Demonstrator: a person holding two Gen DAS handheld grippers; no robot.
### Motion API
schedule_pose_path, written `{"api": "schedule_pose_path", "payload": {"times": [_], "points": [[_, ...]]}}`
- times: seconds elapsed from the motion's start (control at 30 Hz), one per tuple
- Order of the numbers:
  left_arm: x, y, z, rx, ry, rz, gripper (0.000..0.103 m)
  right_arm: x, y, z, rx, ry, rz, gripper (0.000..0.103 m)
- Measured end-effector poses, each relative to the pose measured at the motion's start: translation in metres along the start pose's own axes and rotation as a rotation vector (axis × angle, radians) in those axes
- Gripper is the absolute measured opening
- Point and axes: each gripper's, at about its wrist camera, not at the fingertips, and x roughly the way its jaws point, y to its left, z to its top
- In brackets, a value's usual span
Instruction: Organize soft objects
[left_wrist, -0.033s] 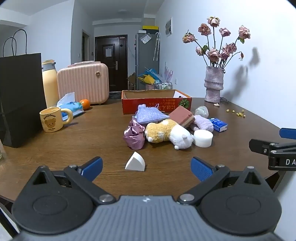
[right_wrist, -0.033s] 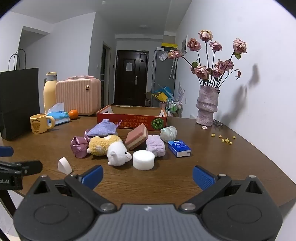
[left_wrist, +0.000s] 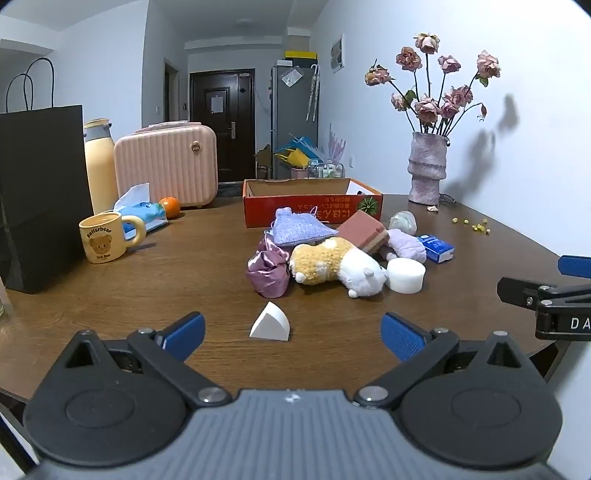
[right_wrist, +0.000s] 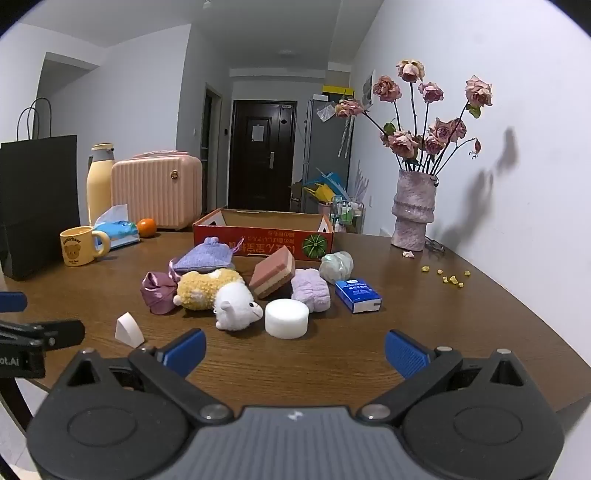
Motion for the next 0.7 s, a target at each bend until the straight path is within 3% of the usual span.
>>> {"api": "schedule_pose_path", "payload": {"times": [0.7], "points": [[0.0007,0.0004,-0.0009,-0.007,0.013,-0.002,0.103,-0.0022,0.0005,0.0007,-0.005,0.003,-0.003,0.103]]}}
